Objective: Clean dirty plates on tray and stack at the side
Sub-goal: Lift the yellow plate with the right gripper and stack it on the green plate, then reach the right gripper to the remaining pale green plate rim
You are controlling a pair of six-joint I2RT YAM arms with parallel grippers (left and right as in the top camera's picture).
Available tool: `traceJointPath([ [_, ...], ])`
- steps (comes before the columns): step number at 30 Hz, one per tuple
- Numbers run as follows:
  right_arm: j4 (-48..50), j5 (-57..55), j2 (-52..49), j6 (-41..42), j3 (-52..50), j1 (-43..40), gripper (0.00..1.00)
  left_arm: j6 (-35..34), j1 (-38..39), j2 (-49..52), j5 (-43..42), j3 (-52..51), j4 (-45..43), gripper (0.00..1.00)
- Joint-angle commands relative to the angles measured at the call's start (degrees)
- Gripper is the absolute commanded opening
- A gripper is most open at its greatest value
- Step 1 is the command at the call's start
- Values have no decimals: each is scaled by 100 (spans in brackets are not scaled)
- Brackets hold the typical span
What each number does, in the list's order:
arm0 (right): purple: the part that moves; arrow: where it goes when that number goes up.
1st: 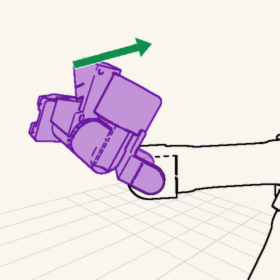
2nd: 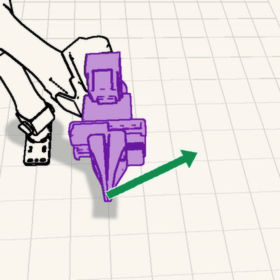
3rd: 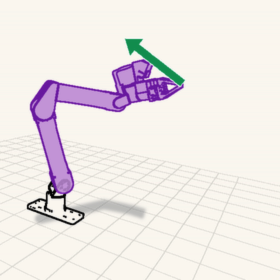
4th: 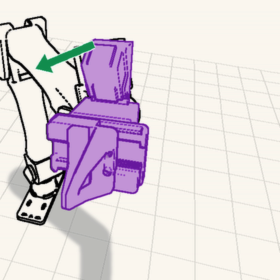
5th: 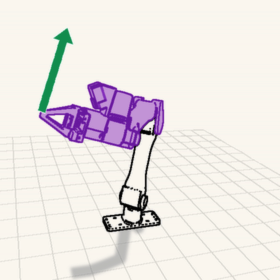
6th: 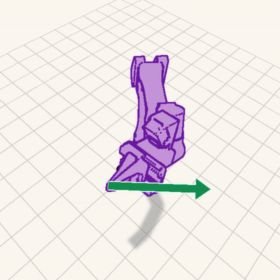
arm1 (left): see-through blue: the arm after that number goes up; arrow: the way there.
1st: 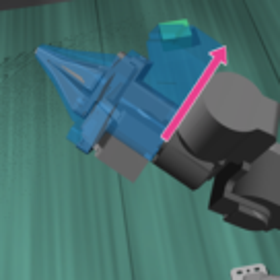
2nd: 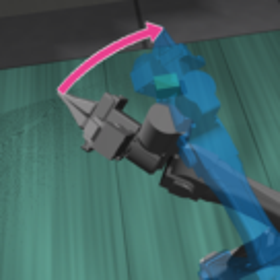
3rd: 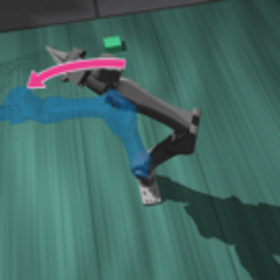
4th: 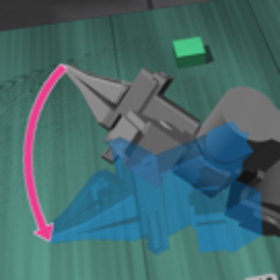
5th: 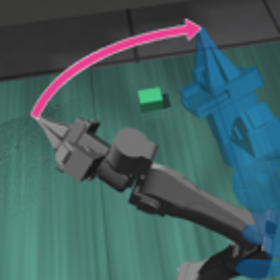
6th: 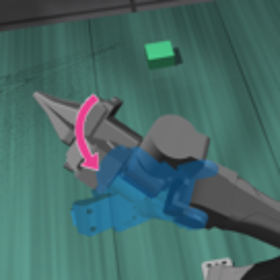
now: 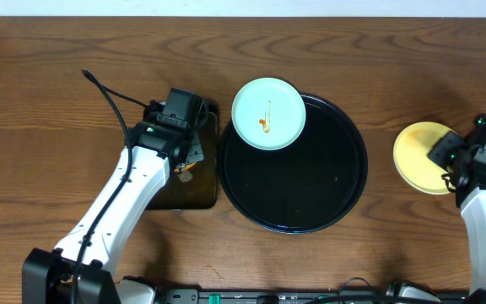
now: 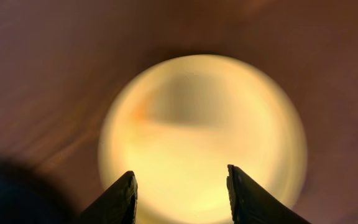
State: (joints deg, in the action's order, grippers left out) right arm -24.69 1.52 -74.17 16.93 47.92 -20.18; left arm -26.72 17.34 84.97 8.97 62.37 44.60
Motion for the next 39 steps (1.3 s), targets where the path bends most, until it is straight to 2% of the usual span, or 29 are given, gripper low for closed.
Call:
traceJointPath([
  [1, -286, 1602, 153, -529, 450, 358, 44, 79, -28, -74, 50, 22, 15, 8],
  [2, -461, 1657, 149, -546, 568, 470, 45, 79, -28, -74, 50, 22, 15, 8],
  [5, -1226, 1694, 59, -979, 1193, 1049, 54, 79, -28, -74, 50, 22, 15, 8],
  [9, -2009, 1696, -315, -1388, 2013, 1606, 57, 79, -28, -74, 50, 22, 15, 8],
  [14, -3051, 1700, -1198, -1880, 3316, 2159, 61, 79, -28, -74, 48, 22, 17, 8],
  [17, -3700, 1762, -2107, -2087, 4478, 2498, 63, 79, -28, -74, 48, 22, 15, 8],
  [20, -3637, 1766, -2581, -2085, 4883, 2686, 64, 79, -28, -74, 48, 22, 15, 8],
  [24, -3005, 2020, -3093, -1904, 4905, 2907, 64, 79, -28, -74, 48, 22, 15, 8],
  [32, -2173, 2109, -4391, -1056, 4905, 3080, 47, 79, -28, -74, 48, 22, 20, 8],
  [39, -2006, 2271, -5292, -903, 4905, 3132, 42, 79, -28, -74, 48, 20, 17, 8],
])
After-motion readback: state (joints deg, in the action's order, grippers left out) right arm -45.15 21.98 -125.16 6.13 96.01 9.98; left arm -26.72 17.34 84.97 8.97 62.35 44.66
